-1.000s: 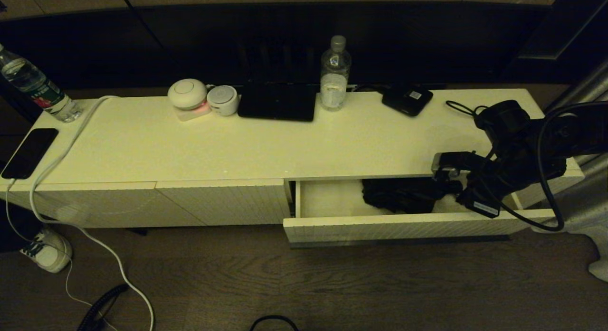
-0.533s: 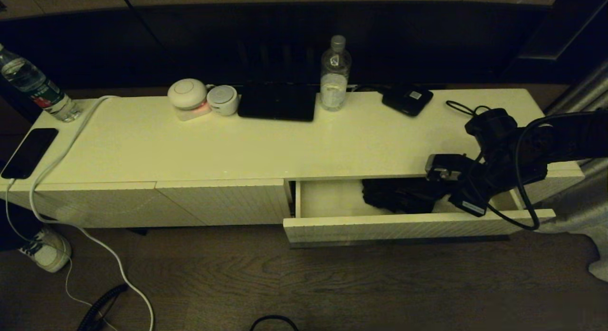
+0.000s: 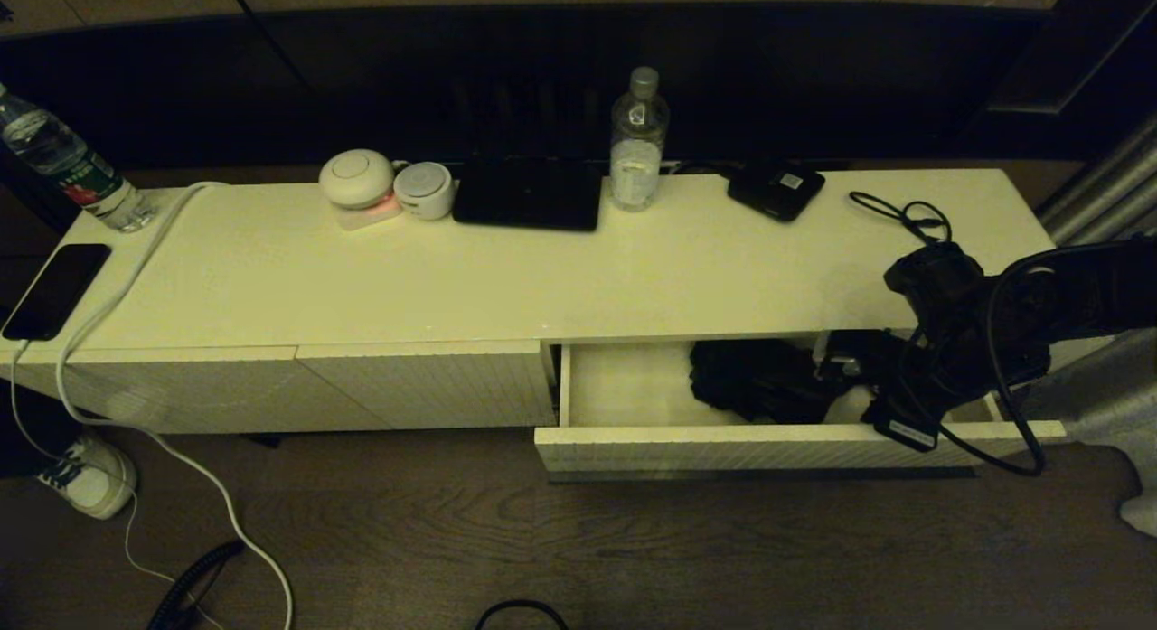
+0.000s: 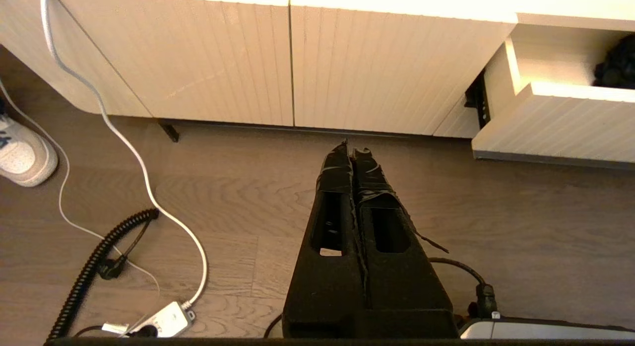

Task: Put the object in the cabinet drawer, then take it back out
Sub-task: Open the drawer

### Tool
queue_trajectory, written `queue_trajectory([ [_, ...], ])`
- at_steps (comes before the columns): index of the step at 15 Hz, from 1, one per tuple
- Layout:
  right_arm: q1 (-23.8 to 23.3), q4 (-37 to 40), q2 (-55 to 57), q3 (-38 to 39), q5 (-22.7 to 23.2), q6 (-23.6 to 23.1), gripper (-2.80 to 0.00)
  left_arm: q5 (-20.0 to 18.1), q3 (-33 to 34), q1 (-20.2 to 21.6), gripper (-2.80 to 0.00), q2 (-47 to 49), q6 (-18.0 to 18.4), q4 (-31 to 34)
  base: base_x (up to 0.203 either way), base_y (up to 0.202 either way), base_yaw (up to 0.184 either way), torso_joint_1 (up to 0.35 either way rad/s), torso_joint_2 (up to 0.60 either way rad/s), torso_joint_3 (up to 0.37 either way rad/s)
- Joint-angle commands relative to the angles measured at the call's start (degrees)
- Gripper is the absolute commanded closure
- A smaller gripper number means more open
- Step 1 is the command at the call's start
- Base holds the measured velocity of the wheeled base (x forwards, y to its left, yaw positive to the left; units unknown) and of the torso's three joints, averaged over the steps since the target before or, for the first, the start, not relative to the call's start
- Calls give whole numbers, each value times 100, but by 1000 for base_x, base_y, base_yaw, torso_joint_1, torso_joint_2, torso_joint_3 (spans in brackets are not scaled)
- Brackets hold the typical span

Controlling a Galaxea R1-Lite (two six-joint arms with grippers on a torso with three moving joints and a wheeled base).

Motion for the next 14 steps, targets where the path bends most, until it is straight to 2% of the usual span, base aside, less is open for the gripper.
queue_trajectory([
  [1,10,108,-202,209,13,-30,0,2,0,4,0,-9,-6,-2,0,0,0,0,0,0],
  [5,10,723,-529,644,168,-128,0,2,0,4,0,-9,-6,-2,0,0,0,0,0,0],
  [7,10,813,-600,825,184,-258,0,2,0,4,0,-9,-6,-2,0,0,0,0,0,0],
  [14,45,860,-655,1248,230,-281,0,2,0,4,0,-9,-6,-2,0,0,0,0,0,0],
])
